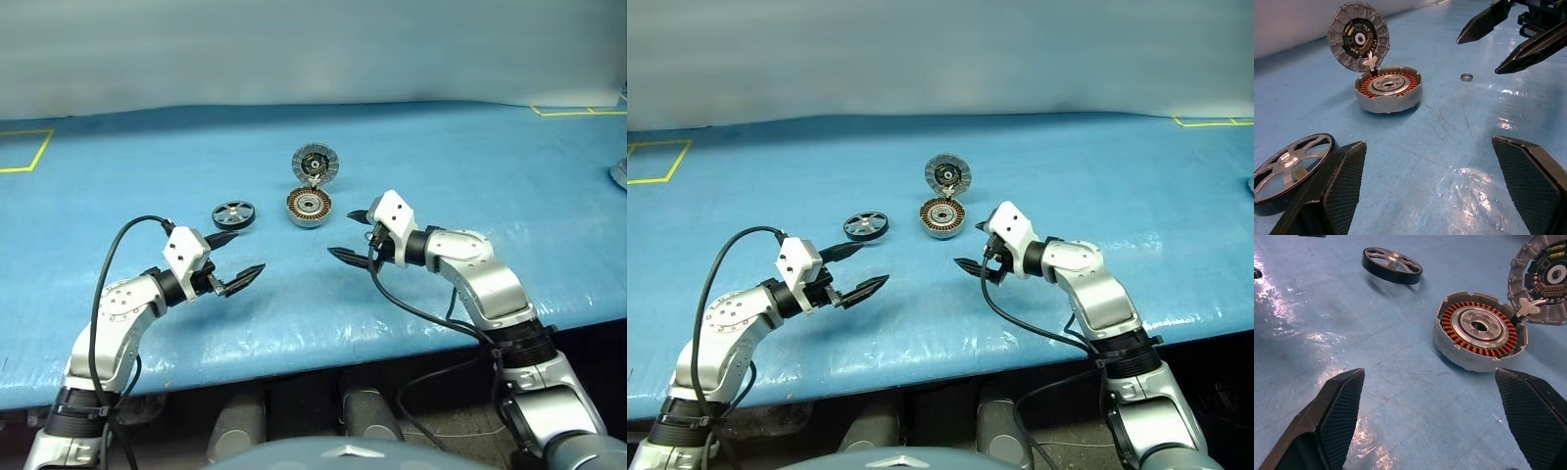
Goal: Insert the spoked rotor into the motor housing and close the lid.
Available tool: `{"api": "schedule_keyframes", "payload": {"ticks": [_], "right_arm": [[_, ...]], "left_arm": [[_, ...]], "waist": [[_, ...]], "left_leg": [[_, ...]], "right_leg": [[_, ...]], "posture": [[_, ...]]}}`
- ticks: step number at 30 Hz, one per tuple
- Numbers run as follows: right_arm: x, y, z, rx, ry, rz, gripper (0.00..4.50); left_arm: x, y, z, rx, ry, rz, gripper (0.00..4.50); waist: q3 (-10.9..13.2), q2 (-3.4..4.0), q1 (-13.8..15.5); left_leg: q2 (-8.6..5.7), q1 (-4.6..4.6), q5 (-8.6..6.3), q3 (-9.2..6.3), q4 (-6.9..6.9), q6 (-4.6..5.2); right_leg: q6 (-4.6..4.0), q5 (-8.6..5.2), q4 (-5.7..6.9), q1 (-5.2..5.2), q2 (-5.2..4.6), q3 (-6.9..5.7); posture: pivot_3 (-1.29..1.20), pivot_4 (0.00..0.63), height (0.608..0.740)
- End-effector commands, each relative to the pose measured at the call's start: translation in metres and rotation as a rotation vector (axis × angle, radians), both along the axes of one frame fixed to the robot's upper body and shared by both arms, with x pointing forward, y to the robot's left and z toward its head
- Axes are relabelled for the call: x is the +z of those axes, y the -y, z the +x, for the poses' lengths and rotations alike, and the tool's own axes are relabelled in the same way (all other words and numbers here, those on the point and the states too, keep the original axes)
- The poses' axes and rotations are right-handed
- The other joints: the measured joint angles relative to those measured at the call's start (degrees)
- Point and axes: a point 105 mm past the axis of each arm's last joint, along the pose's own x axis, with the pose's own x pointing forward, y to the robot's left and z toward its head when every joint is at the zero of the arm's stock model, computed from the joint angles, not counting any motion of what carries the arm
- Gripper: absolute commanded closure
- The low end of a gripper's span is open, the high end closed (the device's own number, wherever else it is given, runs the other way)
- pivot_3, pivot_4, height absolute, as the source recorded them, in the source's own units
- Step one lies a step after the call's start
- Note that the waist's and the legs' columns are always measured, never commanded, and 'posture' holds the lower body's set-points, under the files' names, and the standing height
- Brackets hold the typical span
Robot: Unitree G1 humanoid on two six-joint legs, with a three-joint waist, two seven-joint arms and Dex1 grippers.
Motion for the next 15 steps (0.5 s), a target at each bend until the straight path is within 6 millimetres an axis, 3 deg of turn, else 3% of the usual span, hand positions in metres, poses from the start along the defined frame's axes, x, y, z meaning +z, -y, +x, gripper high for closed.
{"api": "schedule_keyframes", "payload": {"ticks": [1, 15], "right_arm": [[0.0148, 0.0013, 0.0020, -0.022, 0.071, 0.031, 0.02], [0.0125, 0.0011, 0.0034, -0.054, 0.073, 0.052, 0.02]], "left_arm": [[0.0112, 0.0023, 0.0007, 0.003, 0.054, -0.027, 0.04], [0.0101, 0.0075, -0.0018, -0.018, 0.041, -0.042, 0.04]], "waist": [[0.0, 0.00, 0.0], [0.0, 0.00, 0.0]], "left_leg": [[0.00, 0.00, 0.00, 0.00, 0.00, 0.00], [0.00, 0.00, 0.00, 0.00, 0.00, 0.00]], "right_leg": [[0.00, 0.00, 0.00, 0.00, 0.00, 0.00], [0.00, 0.00, 0.00, 0.00, 0.00, 0.00]], "posture": [[0.00, 0.150, 0.740], [0.00, 0.150, 0.740]]}}
